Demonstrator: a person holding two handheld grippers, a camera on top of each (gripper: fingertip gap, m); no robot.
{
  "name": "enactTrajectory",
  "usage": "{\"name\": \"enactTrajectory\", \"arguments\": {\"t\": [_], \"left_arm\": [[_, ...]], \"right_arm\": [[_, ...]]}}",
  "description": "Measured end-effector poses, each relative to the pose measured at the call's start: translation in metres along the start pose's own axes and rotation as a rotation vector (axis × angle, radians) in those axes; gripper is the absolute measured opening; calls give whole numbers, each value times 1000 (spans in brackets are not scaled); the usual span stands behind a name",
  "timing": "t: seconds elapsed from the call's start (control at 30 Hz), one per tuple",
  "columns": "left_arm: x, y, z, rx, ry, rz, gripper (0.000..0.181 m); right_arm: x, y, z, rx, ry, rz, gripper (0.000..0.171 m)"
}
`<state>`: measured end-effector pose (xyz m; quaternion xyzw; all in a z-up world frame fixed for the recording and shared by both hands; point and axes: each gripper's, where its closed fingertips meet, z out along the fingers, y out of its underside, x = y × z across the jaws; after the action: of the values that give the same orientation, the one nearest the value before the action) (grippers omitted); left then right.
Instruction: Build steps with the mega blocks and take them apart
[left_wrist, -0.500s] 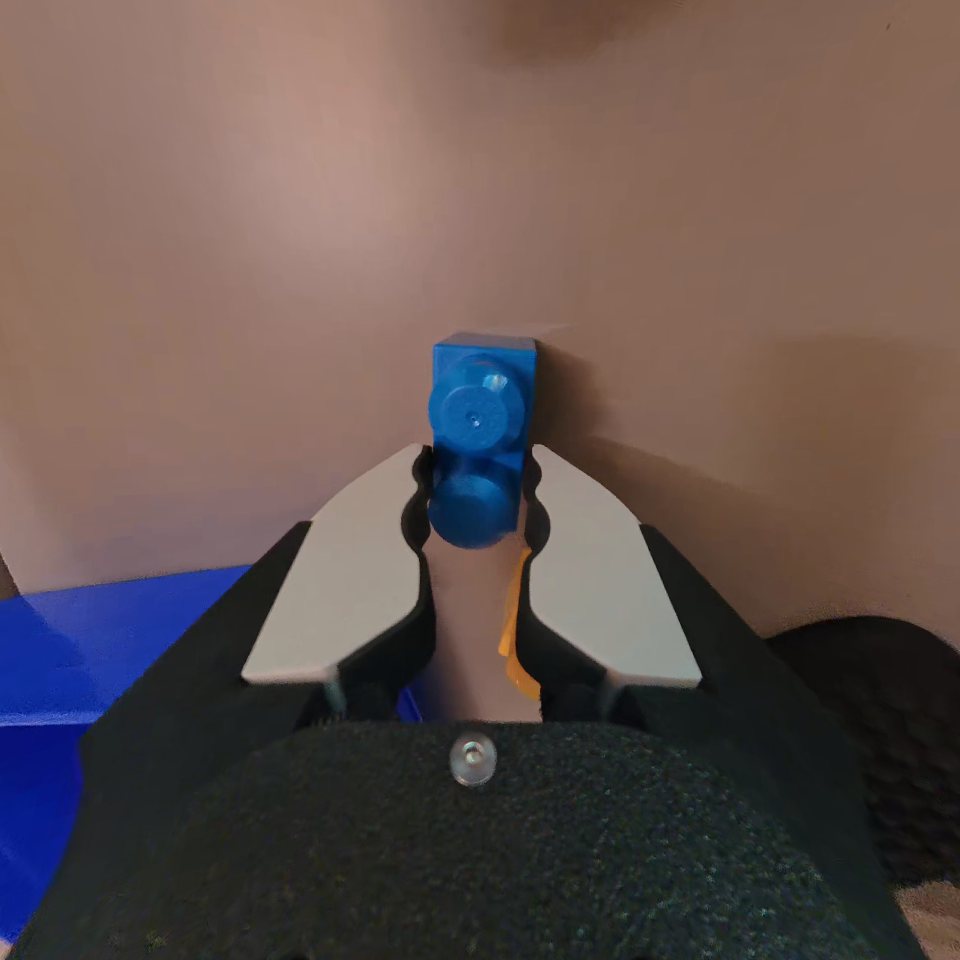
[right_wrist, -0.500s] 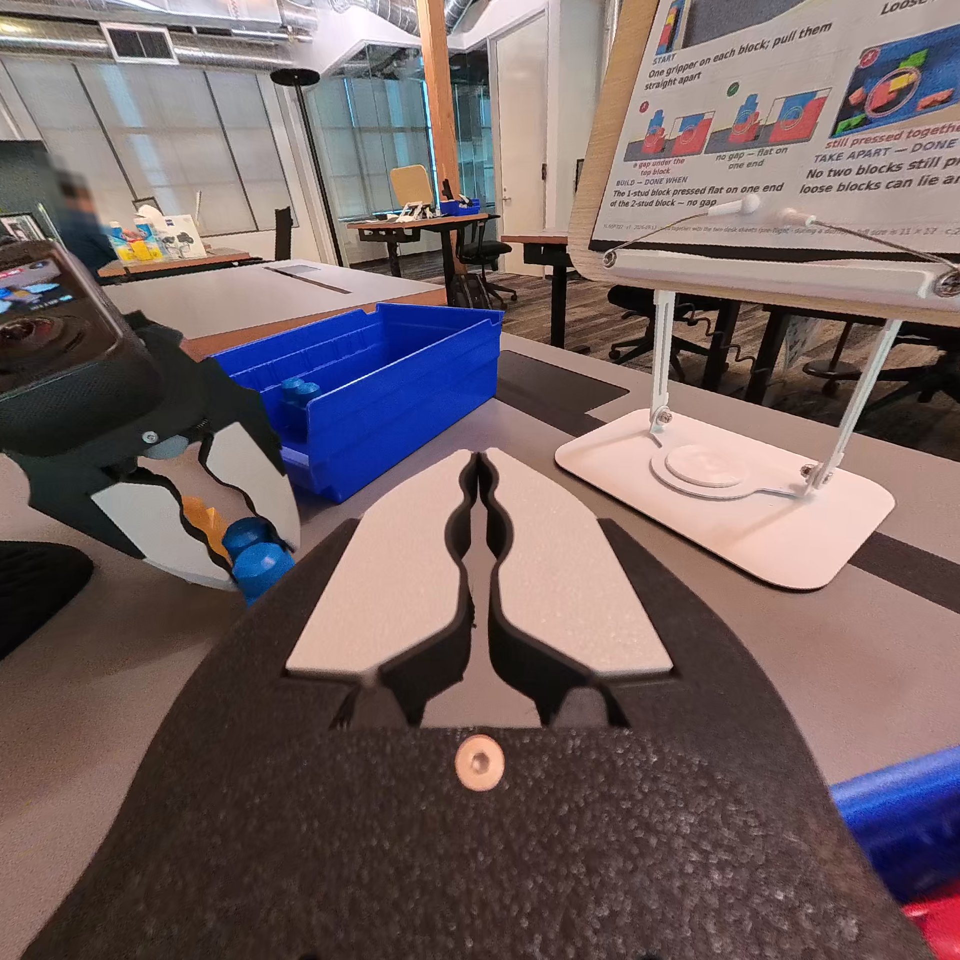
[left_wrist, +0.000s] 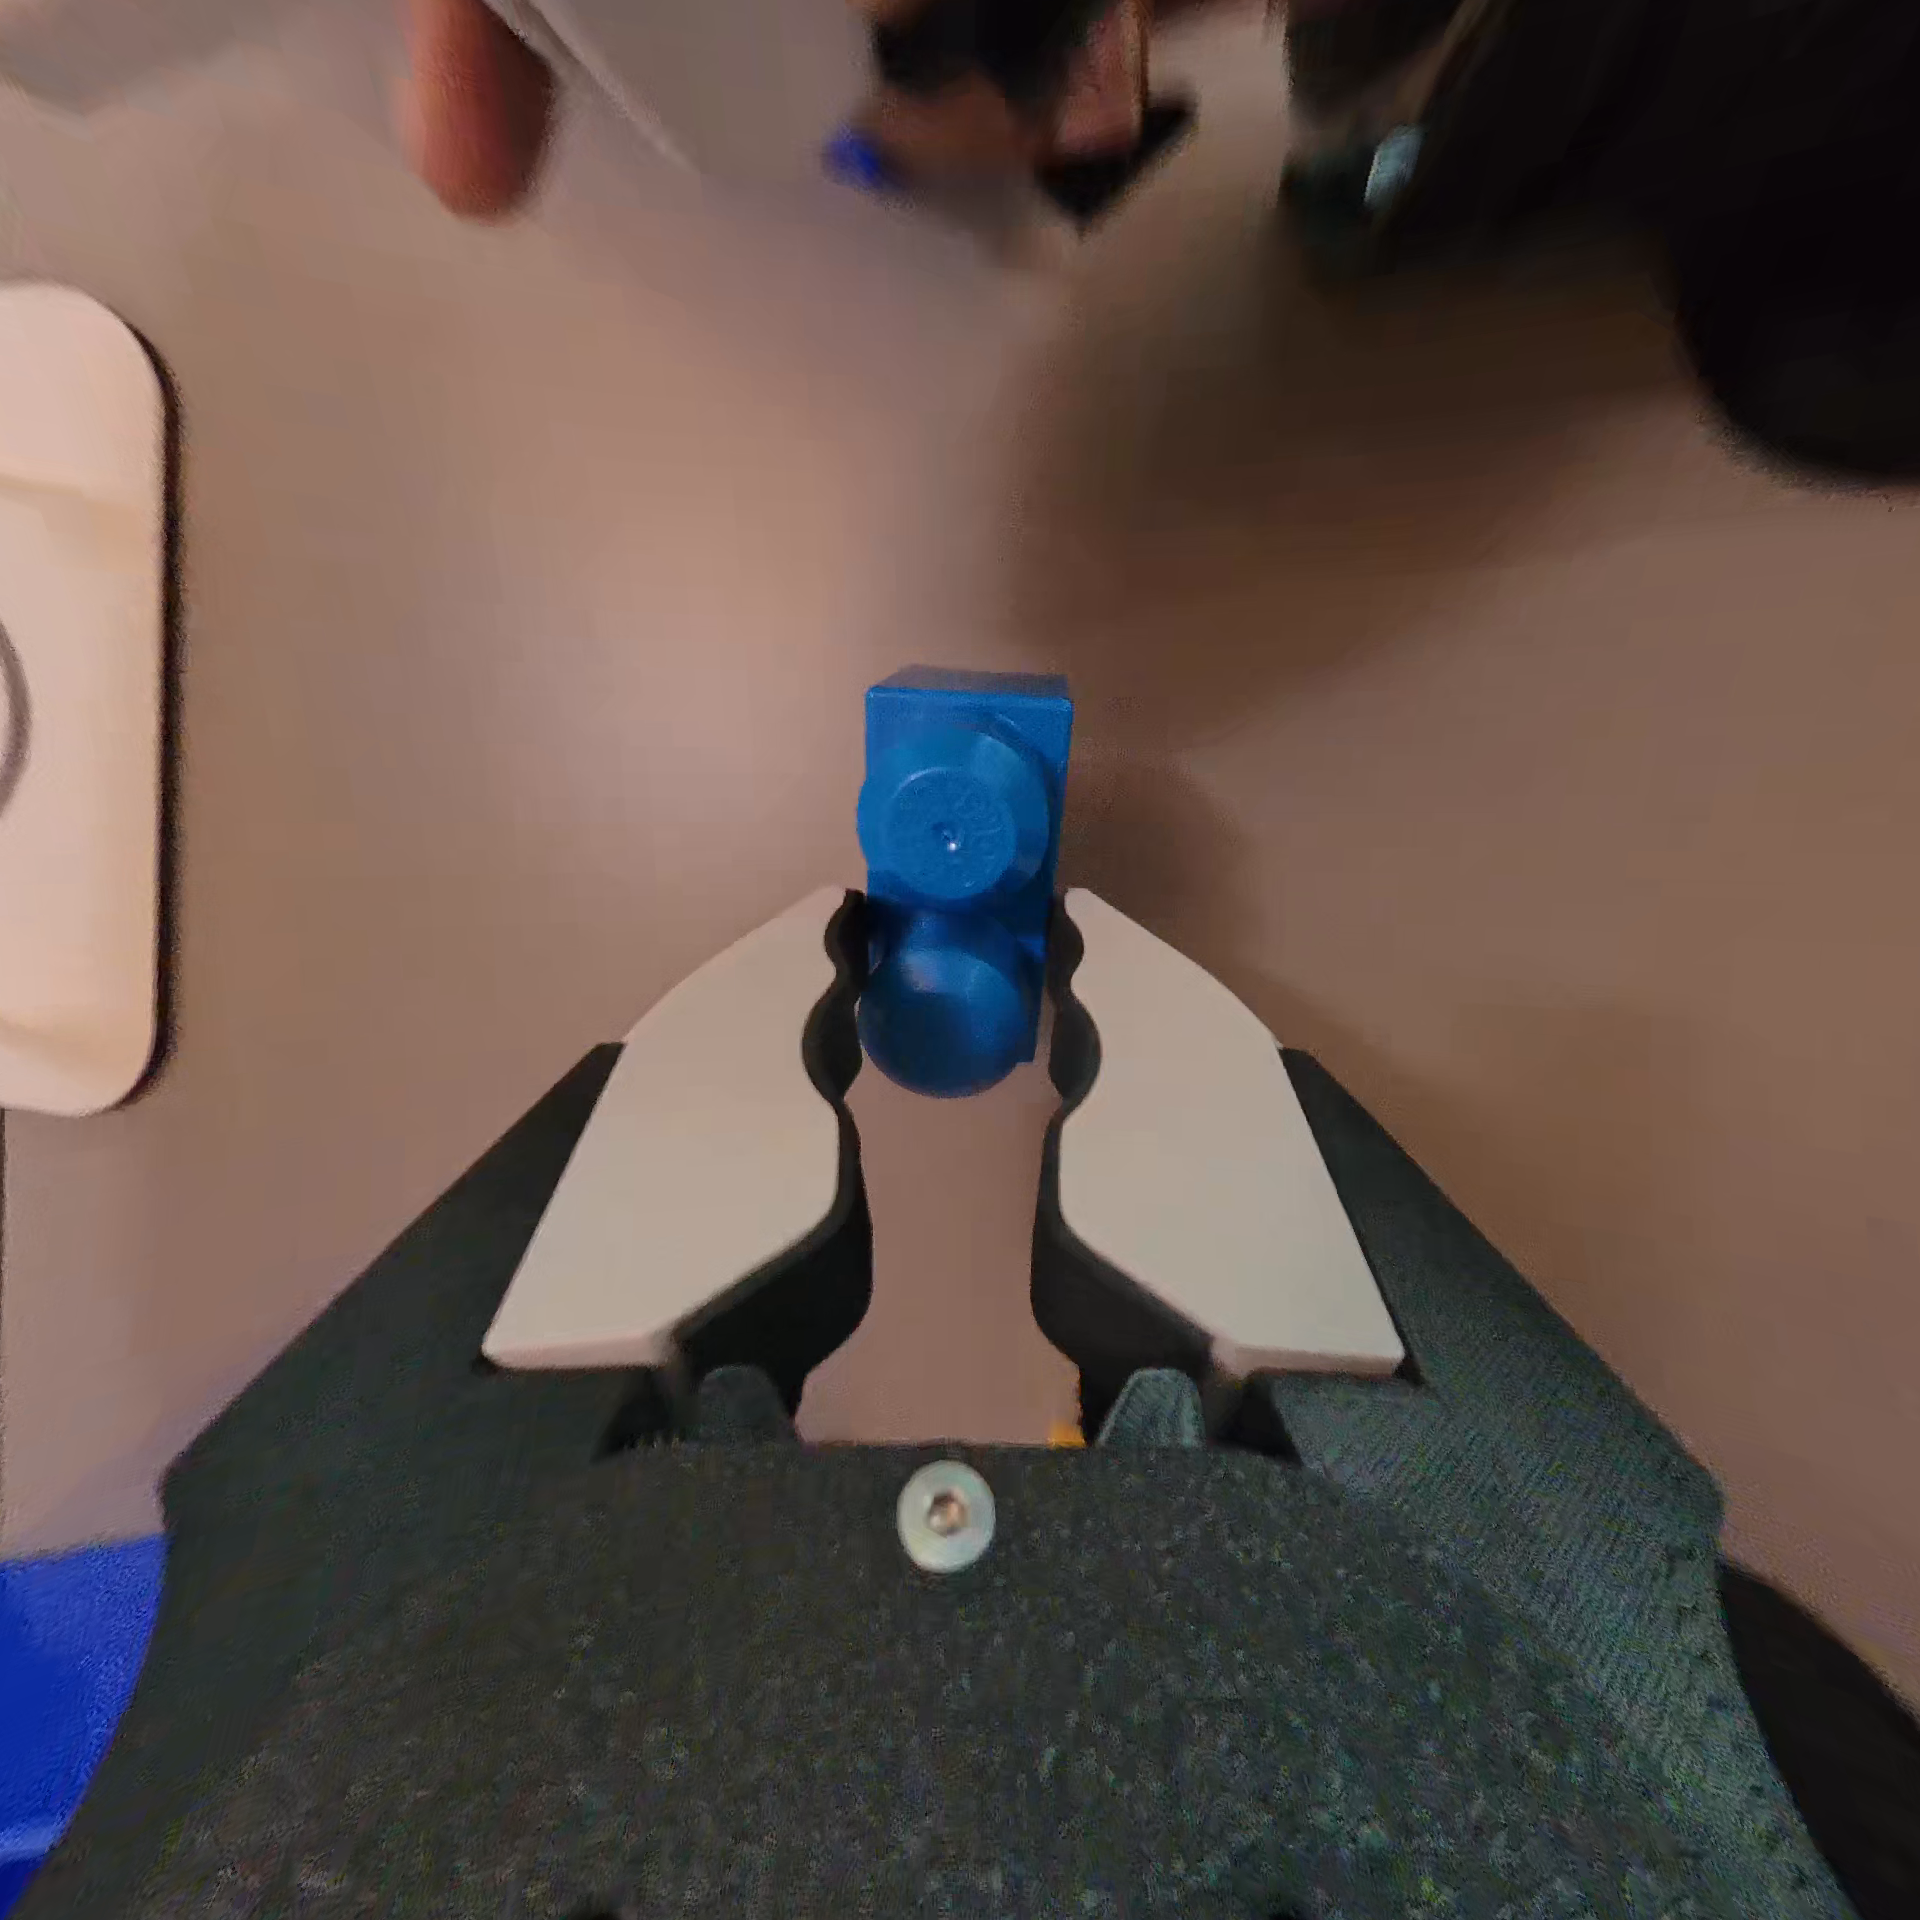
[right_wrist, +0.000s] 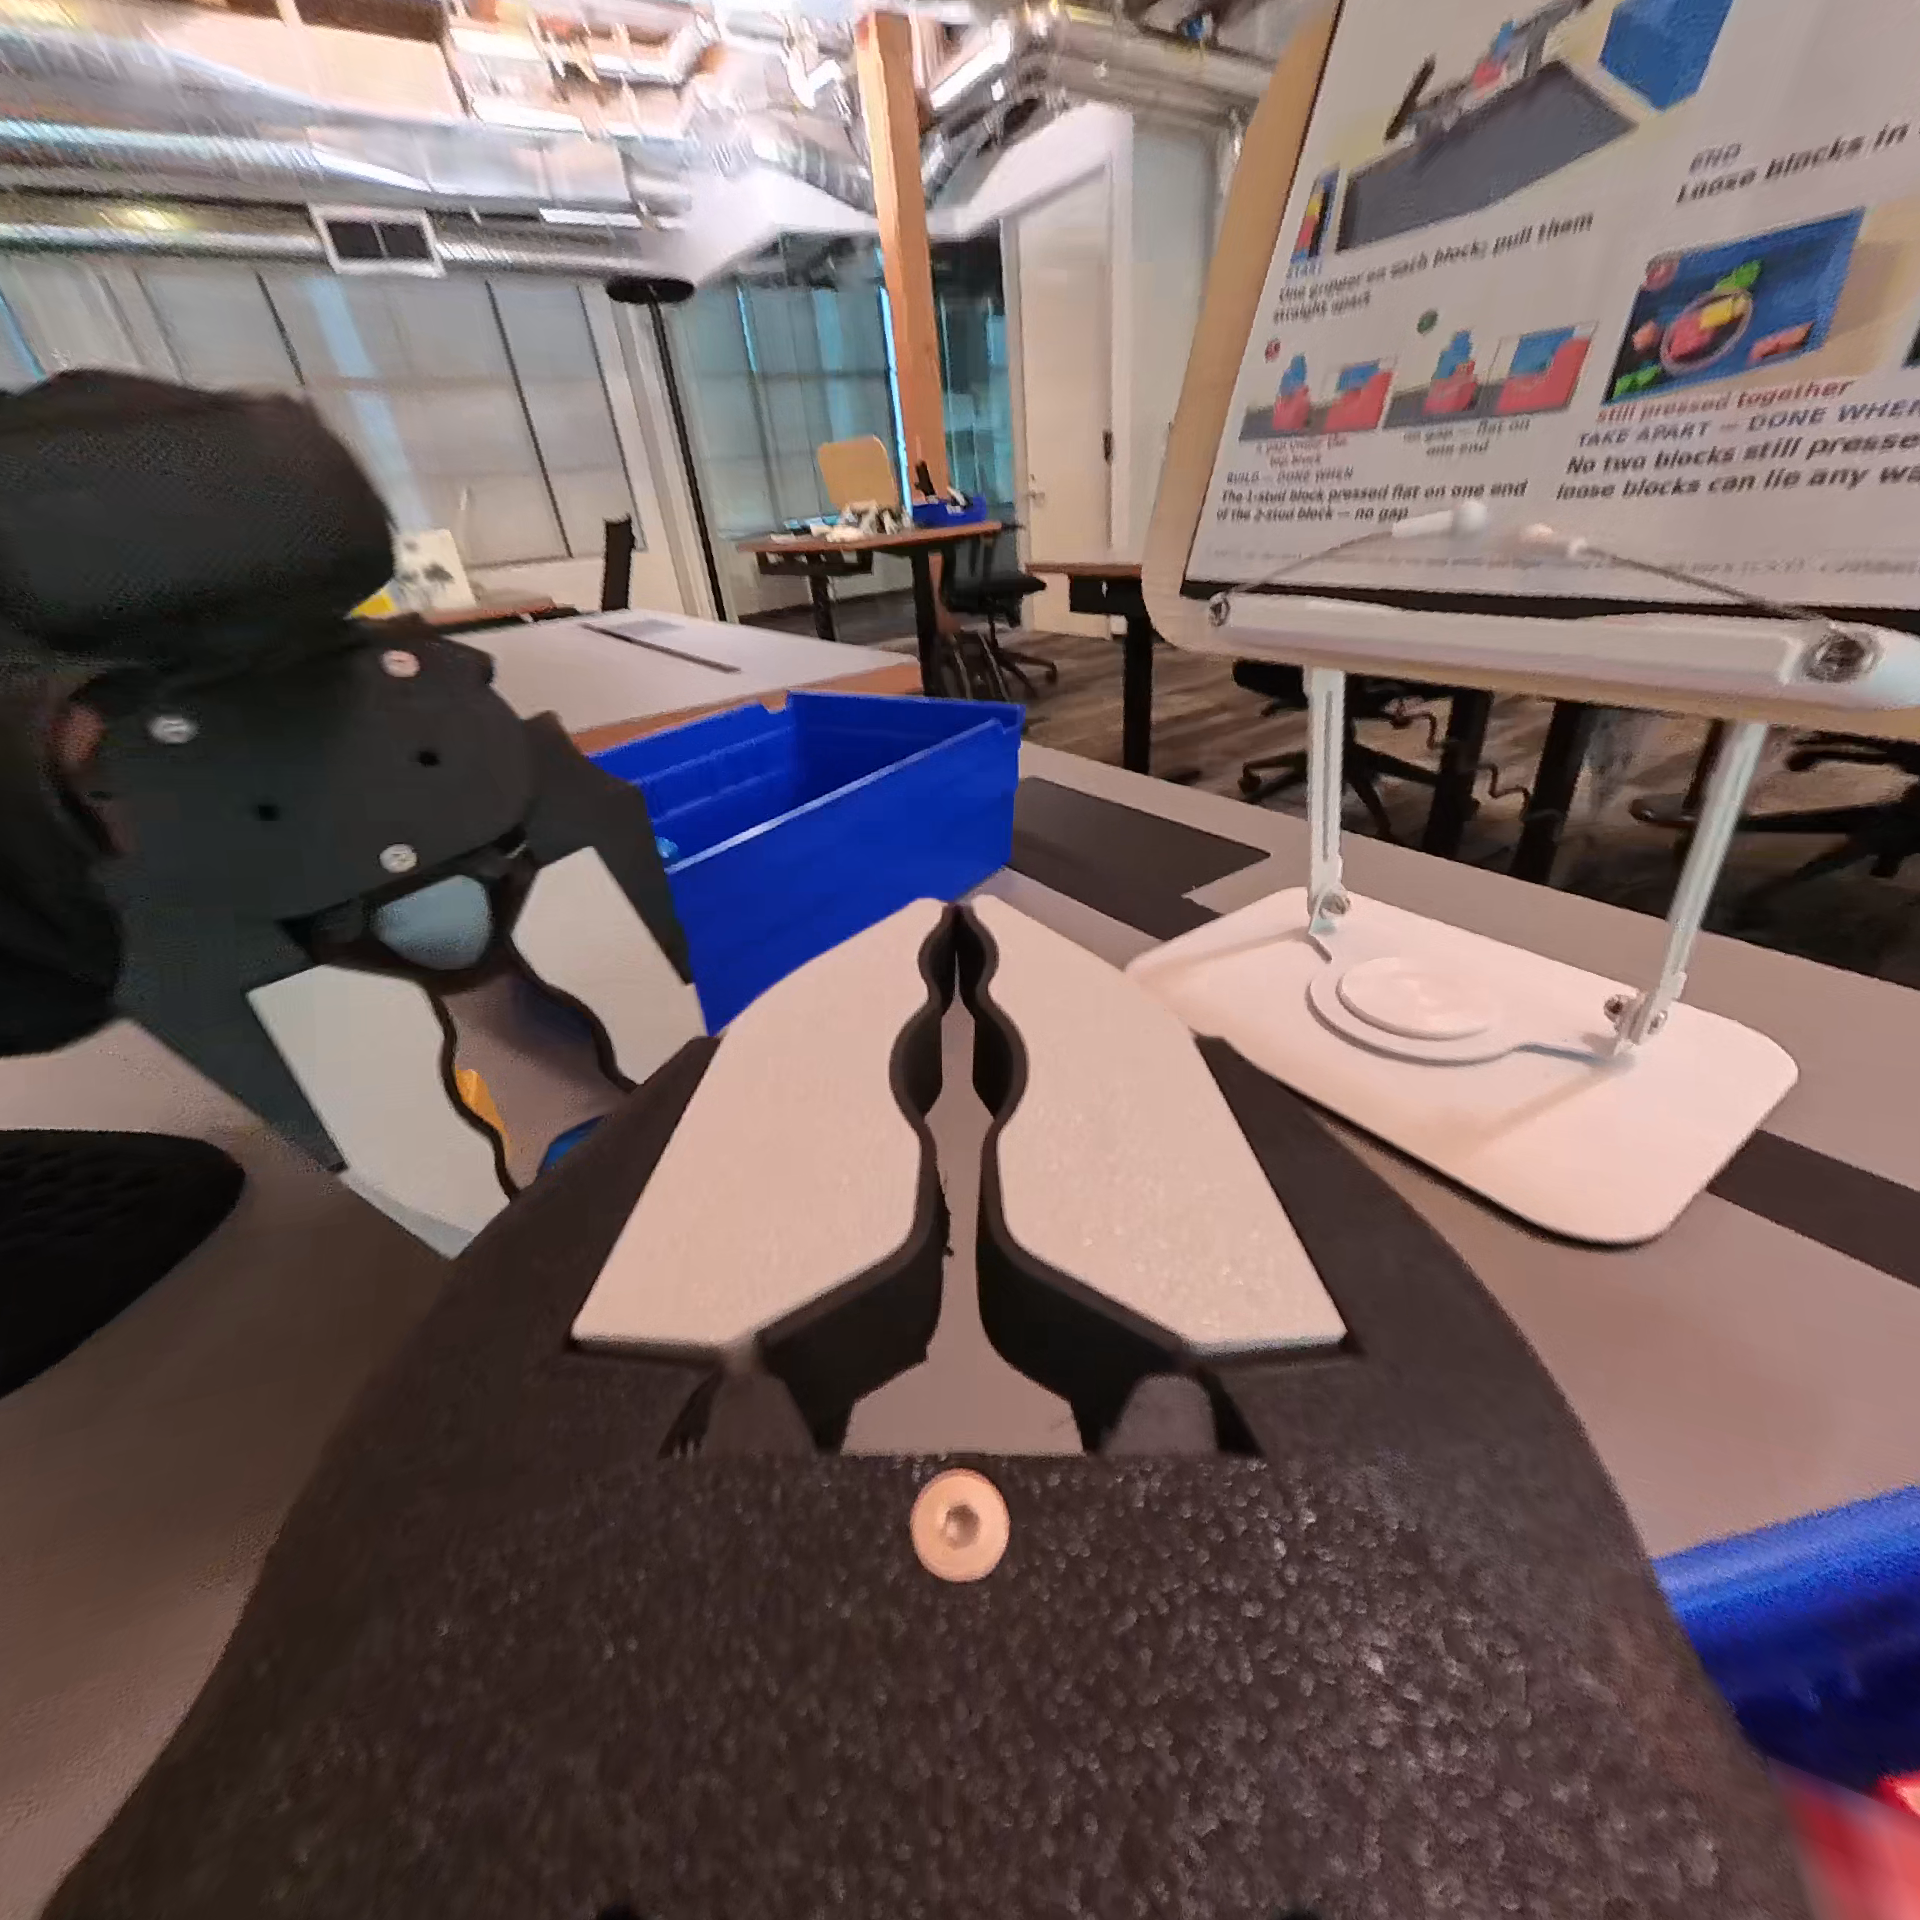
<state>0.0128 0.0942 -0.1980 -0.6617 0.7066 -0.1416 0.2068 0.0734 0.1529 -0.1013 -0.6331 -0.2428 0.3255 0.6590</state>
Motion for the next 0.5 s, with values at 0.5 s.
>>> {"name": "enactTrajectory", "arguments": {"t": [0.5], "left_arm": [[-20, -74, -96, 1054, 147, -278, 33]], "right_arm": [[-30, -49, -20, 238, -270, 171, 45]]}}
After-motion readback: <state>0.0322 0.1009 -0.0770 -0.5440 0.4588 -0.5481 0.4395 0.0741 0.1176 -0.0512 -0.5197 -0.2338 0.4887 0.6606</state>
